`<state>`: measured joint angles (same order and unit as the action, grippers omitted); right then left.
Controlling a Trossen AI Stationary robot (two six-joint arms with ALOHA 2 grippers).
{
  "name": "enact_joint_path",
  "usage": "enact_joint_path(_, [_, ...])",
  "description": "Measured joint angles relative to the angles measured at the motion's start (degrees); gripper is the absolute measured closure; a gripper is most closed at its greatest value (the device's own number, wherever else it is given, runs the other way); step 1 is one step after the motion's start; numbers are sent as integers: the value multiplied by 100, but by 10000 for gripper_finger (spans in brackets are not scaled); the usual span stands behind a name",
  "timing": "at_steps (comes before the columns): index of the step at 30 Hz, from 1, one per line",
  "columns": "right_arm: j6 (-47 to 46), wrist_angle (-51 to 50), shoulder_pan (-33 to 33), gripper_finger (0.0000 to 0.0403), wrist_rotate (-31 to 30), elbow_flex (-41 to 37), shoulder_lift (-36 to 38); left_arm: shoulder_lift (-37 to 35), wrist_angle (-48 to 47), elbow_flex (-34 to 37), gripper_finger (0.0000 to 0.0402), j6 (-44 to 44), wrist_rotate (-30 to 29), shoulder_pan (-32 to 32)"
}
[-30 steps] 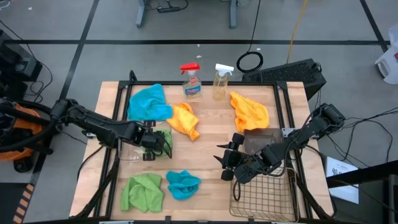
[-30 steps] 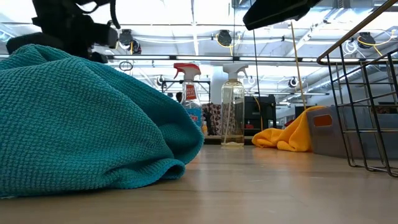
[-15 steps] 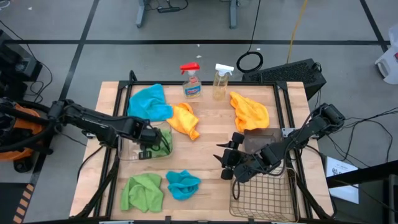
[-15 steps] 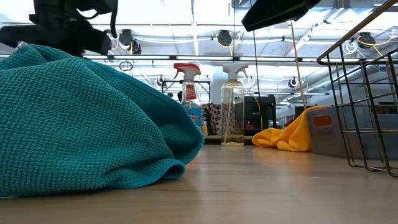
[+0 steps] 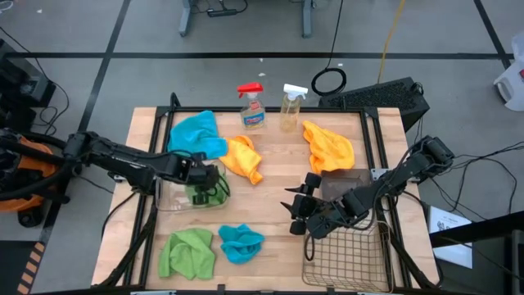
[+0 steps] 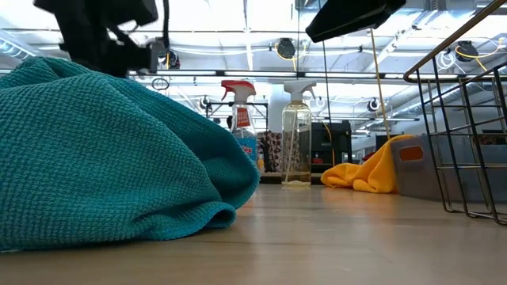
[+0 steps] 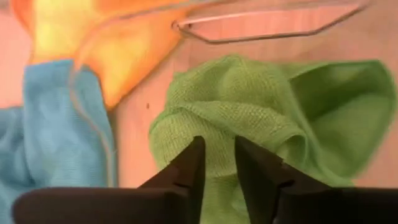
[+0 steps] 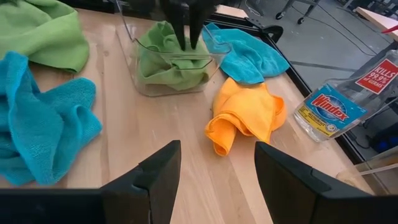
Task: Sort microfiber towel by color & place in baskets
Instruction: Put the right green microfiber cloth into the transparent bin, then put the green microfiber cloth into the transparent bin
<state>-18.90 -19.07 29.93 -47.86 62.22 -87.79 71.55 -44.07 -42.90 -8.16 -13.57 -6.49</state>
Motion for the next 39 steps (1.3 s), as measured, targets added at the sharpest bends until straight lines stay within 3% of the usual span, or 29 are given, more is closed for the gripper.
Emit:
enact_joint_path(7, [4, -3, -2, 206, 1, 0, 0, 481, 764, 430, 380, 150, 135, 246])
enact_joint_path(11, [-2, -11, 0, 206, 3, 0, 0, 575, 741, 440, 397, 150, 220, 238])
enact_joint_path(29, [-11, -12, 0, 206, 20, 0, 0, -381, -674, -552, 343, -523, 287, -45])
enact_joint_path(39, [-13, -48, 0, 206, 20, 0, 0, -661, -763, -874, 341, -1762, 693, -1517])
